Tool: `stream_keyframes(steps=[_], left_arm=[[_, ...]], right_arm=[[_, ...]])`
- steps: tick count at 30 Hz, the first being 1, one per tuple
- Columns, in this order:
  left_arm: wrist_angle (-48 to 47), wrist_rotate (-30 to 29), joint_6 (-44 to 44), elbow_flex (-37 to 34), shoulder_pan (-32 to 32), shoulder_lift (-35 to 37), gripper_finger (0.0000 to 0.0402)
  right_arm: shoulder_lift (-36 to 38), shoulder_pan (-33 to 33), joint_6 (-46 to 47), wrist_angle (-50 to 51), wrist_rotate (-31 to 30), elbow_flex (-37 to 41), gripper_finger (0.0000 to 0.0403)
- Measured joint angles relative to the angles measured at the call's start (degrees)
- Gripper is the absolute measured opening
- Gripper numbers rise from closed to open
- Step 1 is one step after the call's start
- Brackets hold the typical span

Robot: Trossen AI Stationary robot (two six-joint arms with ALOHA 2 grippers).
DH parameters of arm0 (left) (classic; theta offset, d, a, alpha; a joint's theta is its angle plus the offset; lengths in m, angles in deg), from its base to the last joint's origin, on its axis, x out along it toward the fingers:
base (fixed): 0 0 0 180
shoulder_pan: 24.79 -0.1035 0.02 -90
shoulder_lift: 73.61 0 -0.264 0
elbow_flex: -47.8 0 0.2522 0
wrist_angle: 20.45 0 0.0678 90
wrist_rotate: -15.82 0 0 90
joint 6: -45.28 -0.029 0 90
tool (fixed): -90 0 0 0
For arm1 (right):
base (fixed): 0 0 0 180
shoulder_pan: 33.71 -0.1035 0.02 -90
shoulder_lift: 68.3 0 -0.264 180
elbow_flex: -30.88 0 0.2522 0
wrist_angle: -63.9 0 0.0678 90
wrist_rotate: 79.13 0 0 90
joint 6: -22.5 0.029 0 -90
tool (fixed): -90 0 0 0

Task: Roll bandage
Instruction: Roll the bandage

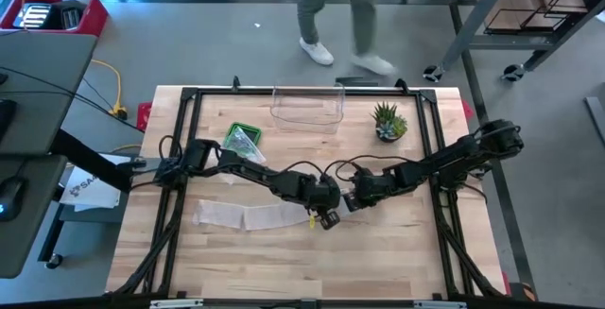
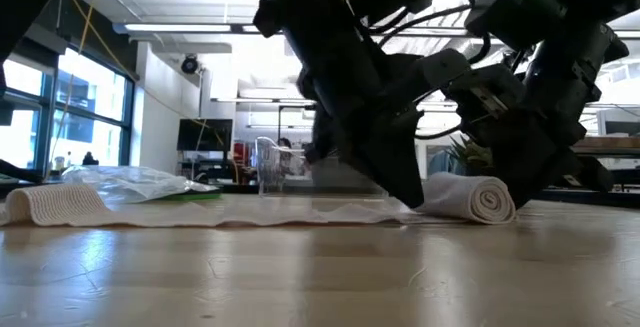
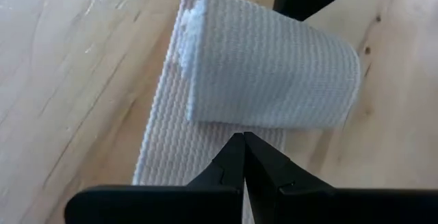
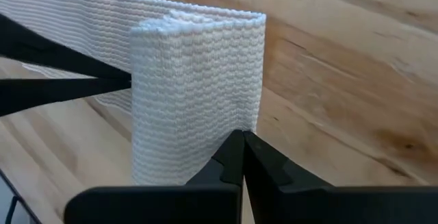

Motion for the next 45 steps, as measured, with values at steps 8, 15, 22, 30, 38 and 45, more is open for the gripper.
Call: stream_keyframes(steps=[8, 15, 22, 30, 38, 45], left_arm=[[4.1, 1.3, 1.5, 0.0, -0.1, -1.7, 0.0], [5.9, 0.9, 0.5, 0.0, -0.2, -1.8, 0.0], [5.2, 1.7, -1.3, 0.0, -0.4, -1.8, 0.0], [-2.3, -0.2, -4.8, 0.0, -0.5, 1.4, 0.0], [-5.8, 0.3, -5.9, 0.0, -0.6, 2.2, 0.0], [-12.6, -1.9, -4.6, 0.0, 0.9, 3.1, 0.0]], right_arm=[[0.0, 0.0, 0.1, -3.4, -0.5, 0.0, 0.0], [0.0, 0.0, 0.4, -6.8, -0.5, 0.0, 0.0], [0.2, 0.0, 1.6, -8.8, 0.1, 0.0, 0.0], [2.3, 0.0, 1.6, -9.5, -1.0, -0.1, 0.0], [2.1, -0.2, 2.7, -10.0, -2.7, -0.2, 0.0], [2.1, -0.2, 3.3, -10.4, -3.7, -0.2, 0.0]])
